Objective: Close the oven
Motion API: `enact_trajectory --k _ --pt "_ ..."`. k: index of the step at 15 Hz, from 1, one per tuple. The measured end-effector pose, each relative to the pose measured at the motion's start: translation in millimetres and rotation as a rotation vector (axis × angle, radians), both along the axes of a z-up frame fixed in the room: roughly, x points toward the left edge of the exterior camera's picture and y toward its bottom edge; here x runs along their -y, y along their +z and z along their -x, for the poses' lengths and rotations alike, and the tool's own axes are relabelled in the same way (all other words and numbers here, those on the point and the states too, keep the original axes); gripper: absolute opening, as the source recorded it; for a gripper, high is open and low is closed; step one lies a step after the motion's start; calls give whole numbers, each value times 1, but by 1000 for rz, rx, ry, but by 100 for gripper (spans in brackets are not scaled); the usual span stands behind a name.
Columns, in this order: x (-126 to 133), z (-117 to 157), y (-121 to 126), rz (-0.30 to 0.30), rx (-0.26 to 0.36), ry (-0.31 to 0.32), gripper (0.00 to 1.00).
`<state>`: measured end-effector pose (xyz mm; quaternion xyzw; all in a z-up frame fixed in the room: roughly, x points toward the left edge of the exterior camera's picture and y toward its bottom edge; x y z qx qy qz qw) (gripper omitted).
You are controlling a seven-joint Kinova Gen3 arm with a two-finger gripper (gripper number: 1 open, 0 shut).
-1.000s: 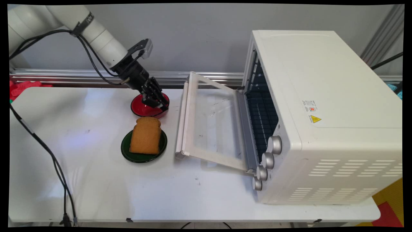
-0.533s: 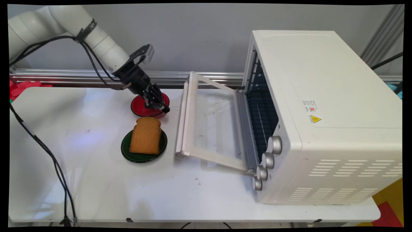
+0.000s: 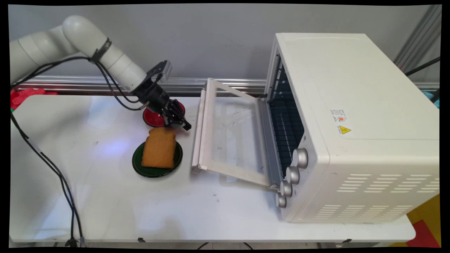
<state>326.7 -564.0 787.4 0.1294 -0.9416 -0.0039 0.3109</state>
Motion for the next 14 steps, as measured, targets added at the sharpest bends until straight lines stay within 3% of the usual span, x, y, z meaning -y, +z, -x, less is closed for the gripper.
enact_trajectory --k 6,14 --pt "0 7 -19 38 -59 1 0" --pt "-3 21 -15 101 -176 -6 0"
